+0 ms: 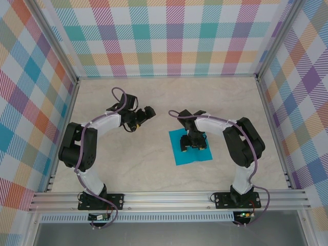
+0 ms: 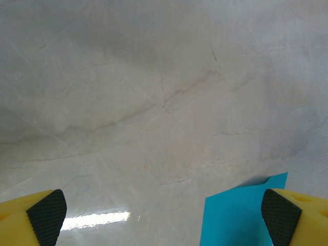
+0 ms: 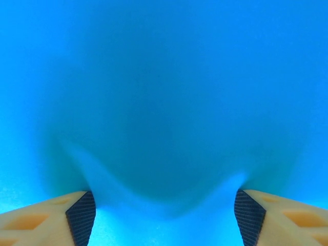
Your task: Fold a paper plane with a square sheet of paper (pick it up from the middle)
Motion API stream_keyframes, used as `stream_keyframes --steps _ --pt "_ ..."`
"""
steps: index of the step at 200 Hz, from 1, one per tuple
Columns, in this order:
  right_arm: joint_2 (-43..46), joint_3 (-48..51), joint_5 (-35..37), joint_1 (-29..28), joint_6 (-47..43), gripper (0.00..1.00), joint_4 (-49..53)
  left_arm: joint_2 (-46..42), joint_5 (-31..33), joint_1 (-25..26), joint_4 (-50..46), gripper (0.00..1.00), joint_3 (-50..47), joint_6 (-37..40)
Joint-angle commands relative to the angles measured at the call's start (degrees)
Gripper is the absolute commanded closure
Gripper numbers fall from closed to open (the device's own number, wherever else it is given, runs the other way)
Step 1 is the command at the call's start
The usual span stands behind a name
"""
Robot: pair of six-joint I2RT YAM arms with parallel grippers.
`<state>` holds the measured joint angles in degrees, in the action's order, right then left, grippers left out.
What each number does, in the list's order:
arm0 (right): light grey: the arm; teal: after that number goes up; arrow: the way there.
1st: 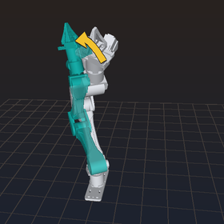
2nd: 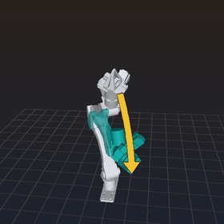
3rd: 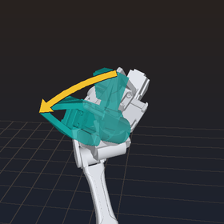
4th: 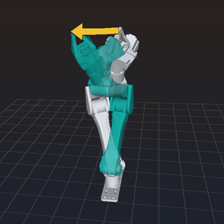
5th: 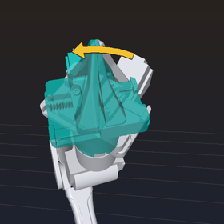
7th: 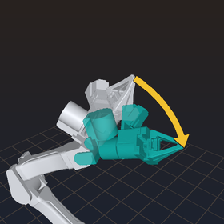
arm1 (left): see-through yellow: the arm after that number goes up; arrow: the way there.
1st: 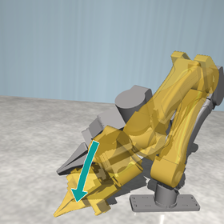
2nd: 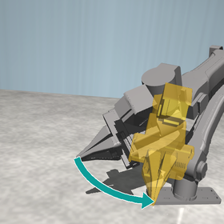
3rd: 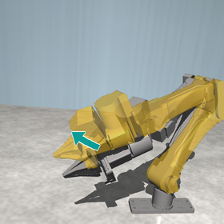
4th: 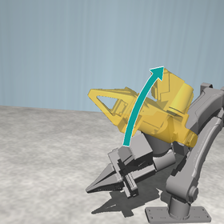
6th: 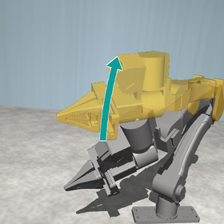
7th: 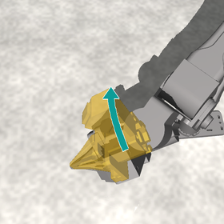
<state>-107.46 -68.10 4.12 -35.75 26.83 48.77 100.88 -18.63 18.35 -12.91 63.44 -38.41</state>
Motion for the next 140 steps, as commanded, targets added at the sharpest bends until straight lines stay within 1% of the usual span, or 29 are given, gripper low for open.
stream_keyframes --steps 1,31,51,64,80,98,117,140 --pt "-3.84 3.14 3.05 -0.11 3.06 0.31 -2.63 -1.24 -1.37 0.72 1.12 0.00 -1.37 -1.25" --pt "-1.72 2.41 3.74 -0.11 3.49 0.38 -2.23 -1.21 -1.99 0.81 1.70 0.00 -1.74 -1.79" --pt "2.10 1.35 -0.13 -0.11 2.78 0.45 -3.39 -1.37 -3.02 0.81 2.24 0.00 -1.95 -2.13" --pt "5.10 0.79 -5.46 -0.07 2.26 0.53 -5.76 -1.58 -4.30 0.81 3.56 0.00 -2.63 -3.17" --pt "8.13 0.64 -13.53 0.23 3.21 0.68 -10.42 -1.88 -6.91 0.77 5.04 0.01 -2.98 -4.26" --pt "10.43 1.21 -24.04 1.33 6.84 0.76 -17.51 -2.14 -10.89 0.10 8.00 0.04 -3.60 -6.51" --pt "12.84 3.97 -33.21 2.38 12.20 0.77 -28.25 -2.99 -15.11 -0.83 12.45 0.06 -5.13 -9.71" --pt "14.08 7.02 -40.63 3.70 17.60 0.77 -39.02 -4.23 -18.65 -1.60 17.27 0.07 -7.55 -13.18"
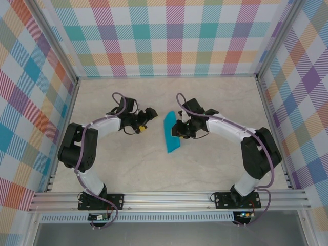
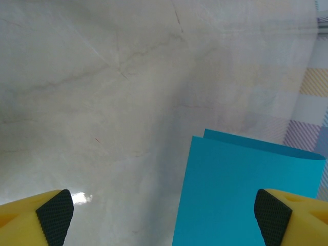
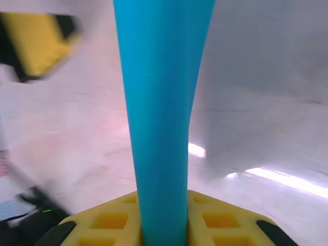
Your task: Fold a paper plane with a square sheet of paper (pick it up from the middle)
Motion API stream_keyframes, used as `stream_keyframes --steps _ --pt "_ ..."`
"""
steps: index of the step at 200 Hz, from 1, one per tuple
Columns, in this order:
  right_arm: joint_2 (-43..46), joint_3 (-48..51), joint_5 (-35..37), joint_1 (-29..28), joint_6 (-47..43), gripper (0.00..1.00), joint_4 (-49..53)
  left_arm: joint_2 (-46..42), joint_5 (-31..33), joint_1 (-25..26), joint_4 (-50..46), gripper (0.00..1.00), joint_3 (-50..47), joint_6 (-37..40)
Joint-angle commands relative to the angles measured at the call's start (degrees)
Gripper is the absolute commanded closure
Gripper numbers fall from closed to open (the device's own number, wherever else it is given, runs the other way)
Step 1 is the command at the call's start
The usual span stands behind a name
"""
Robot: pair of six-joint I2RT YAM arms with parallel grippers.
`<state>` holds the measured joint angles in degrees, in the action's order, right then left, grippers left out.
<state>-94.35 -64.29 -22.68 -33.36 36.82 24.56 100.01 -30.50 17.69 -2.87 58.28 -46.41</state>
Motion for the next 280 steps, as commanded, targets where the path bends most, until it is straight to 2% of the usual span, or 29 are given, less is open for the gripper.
stream_keyframes --steps 1,31,67,90,120,149,203,221,236,264,280 --pt "0.94 3.30 -14.12 1.39 7.81 0.77 -15.28 -3.43 -7.16 -0.97 7.56 0.07 -2.56 -5.19" --pt "-0.07 5.94 -19.81 2.98 12.05 0.75 -22.85 -4.49 -13.98 -1.07 21.09 0.06 -8.34 -12.27" --pt "-1.42 7.38 -23.85 4.33 15.39 0.72 -26.70 -6.14 -15.54 -1.08 33.38 0.07 -14.87 -17.42" --pt "-2.49 7.86 -25.94 5.21 17.19 0.72 -28.45 -5.65 -16.26 -1.08 41.15 0.16 -16.90 -20.77" --pt "-3.55 8.35 -27.49 6.09 18.71 0.71 -29.64 -5.05 -16.09 -0.90 47.31 0.39 -18.05 -23.27" --pt "-4.31 8.56 -27.69 6.46 19.20 0.71 -29.69 -4.10 -15.75 -0.60 51.31 0.55 -18.73 -25.10" --pt "-5.35 9.62 -27.77 6.80 19.85 0.68 -30.22 -2.95 -15.13 0.89 50.44 0.80 -17.85 -23.72" --pt "-5.22 8.57 -25.38 6.82 15.27 0.57 -24.08 -2.67 -14.97 1.83 44.94 0.91 -15.94 -20.19" --pt "-4.67 6.61 -21.58 6.81 8.80 0.47 -15.39 -2.38 -14.60 2.88 39.84 0.95 -14.03 -17.00" --pt "-2.25 4.63 -12.33 6.78 0.38 0.29 -4.53 -2.07 -12.55 4.90 29.37 0.98 -10.16 -10.21" --pt "-1.05 4.26 -8.07 6.90 -1.17 0.24 -1.58 -1.11 -12.37 5.95 26.69 0.98 -8.22 -8.69"
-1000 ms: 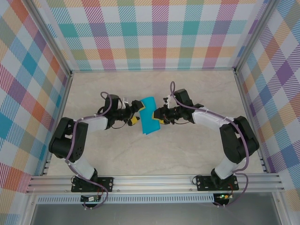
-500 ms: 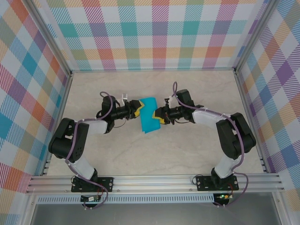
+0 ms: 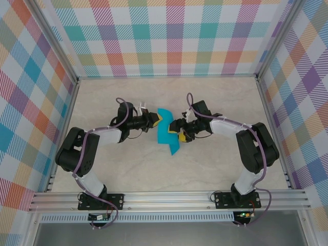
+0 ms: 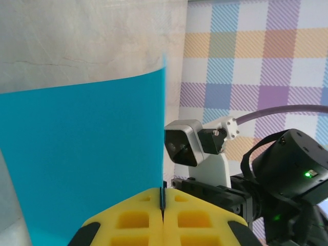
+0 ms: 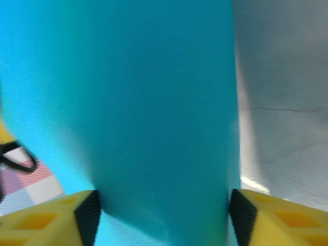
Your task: Fold a paper plane with a square sheet of paper (pick it up from the middle)
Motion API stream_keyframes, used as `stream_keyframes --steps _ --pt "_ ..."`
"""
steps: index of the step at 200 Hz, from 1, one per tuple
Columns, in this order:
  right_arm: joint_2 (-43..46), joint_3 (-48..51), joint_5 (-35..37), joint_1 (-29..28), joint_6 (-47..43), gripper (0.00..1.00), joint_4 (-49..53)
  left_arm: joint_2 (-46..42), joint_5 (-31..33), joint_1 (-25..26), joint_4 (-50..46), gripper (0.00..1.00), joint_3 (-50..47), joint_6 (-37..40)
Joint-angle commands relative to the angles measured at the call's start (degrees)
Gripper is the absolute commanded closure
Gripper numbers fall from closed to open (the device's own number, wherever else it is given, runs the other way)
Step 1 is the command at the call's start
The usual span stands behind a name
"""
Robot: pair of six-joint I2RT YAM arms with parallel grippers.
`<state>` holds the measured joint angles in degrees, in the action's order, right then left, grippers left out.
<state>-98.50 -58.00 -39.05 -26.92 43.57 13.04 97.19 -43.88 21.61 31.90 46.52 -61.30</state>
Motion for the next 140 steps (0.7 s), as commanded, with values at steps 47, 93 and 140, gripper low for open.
stream_keyframes --steps 47,93,140 --pt "8.02 1.71 12.35 1.52 -4.92 0.18 6.27 6.28 1.52 5.59 -7.36 0.98 7.37 4.92" --pt "14.59 7.67 11.29 6.09 -2.78 0.15 2.16 8.91 5.38 9.72 -1.58 0.98 7.10 1.26" --pt "8.44 5.47 5.25 6.52 -6.42 0.17 5.99 10.04 11.65 10.39 -9.10 0.99 5.98 7.11"
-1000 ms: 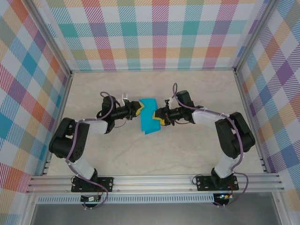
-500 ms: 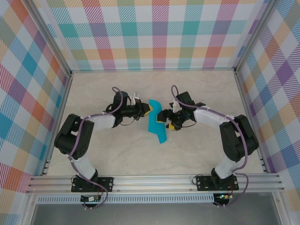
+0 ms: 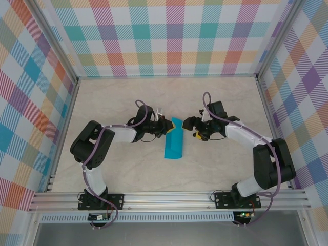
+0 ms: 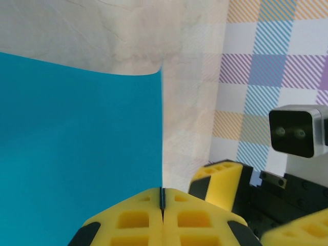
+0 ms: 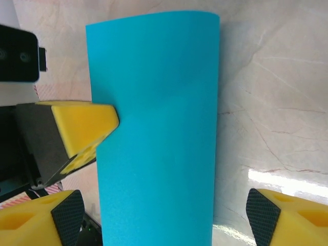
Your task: Fold a paper plane with a square sheet of paper (pick it up from the middle)
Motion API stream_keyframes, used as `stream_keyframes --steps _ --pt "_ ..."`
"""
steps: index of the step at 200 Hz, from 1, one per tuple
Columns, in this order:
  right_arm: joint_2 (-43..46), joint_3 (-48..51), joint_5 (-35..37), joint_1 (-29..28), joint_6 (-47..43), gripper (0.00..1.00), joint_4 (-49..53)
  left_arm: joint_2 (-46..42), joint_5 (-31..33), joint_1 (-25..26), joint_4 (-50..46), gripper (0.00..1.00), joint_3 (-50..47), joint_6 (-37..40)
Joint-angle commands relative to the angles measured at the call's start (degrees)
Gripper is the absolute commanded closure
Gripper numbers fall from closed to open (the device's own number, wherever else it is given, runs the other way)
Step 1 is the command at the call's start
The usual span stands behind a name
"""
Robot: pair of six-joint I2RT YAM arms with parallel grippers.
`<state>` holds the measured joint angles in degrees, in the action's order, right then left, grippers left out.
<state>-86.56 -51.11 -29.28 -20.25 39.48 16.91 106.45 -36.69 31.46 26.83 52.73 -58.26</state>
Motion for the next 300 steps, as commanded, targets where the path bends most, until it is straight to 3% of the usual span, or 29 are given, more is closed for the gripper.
stream_keyframes --steps 1,49,157,201,240,300 --pt "-3.60 -1.43 -4.63 -0.14 -2.41 0.17 2.15 0.77 4.53 0.53 -4.22 0.99 -0.20 4.27" --pt "-8.70 -5.06 -5.19 -1.97 -4.33 0.27 4.87 0.52 6.89 0.52 -10.51 0.99 0.48 10.30" --pt "-17.71 -10.50 -0.96 -4.88 -6.13 0.45 9.77 1.21 7.80 0.44 -12.67 0.91 0.99 11.68" --pt "-20.15 -11.57 3.13 -5.06 -4.69 0.50 12.45 -0.02 7.53 0.40 -16.06 0.74 2.48 12.12" --pt "-21.44 -11.77 5.50 -5.15 -3.99 0.53 13.47 -3.36 13.44 -0.33 -24.45 0.57 4.64 11.88" --pt "-24.37 -14.38 10.88 -7.15 -2.64 0.51 18.56 -4.88 13.27 -0.79 -26.56 0.55 6.06 11.23"
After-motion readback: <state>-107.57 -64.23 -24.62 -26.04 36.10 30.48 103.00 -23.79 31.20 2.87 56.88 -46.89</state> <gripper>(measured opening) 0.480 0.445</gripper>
